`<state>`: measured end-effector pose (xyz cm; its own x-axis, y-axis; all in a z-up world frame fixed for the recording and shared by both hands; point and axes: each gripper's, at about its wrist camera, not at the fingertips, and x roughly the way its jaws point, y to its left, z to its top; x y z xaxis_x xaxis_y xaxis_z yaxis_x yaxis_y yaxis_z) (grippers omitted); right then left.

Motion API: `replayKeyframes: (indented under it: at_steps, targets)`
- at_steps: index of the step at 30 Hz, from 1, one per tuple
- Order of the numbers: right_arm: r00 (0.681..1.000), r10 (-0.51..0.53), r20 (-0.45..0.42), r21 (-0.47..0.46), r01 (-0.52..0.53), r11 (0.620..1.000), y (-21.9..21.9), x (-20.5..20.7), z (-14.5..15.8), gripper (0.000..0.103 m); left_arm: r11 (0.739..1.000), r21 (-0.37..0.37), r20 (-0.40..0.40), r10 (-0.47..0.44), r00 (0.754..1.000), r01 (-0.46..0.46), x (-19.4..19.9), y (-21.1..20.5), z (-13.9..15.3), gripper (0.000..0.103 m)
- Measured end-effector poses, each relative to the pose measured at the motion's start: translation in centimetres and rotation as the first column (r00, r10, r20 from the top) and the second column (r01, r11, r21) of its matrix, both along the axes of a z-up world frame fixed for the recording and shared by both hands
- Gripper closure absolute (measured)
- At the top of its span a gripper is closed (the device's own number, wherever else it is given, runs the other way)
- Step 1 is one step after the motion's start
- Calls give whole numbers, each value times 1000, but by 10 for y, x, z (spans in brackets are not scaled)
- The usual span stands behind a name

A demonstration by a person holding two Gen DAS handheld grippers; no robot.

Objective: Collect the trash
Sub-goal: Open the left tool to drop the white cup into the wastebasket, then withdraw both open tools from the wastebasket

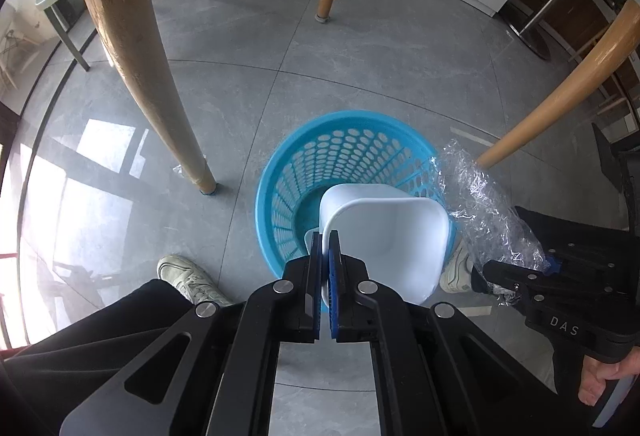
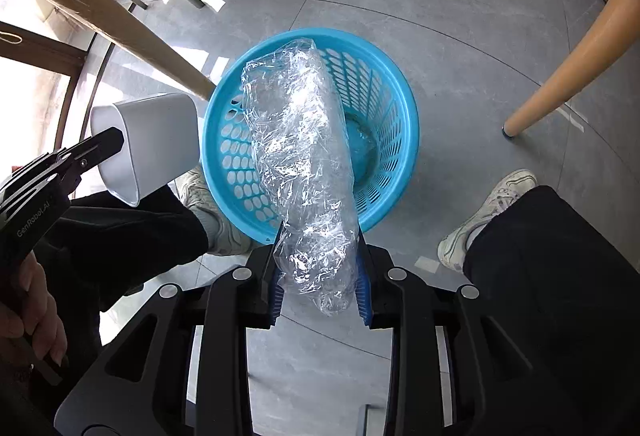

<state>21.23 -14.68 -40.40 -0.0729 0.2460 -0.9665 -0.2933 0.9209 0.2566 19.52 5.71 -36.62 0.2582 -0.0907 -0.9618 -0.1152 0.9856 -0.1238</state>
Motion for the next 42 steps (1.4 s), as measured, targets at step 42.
replayKeyframes:
  at_steps: [42]
  targets:
    - [999, -29, 23, -56, 30, 998, -30, -3, 13, 46, 1000, 4, -42, 5, 999, -5, -10, 2, 8, 80]
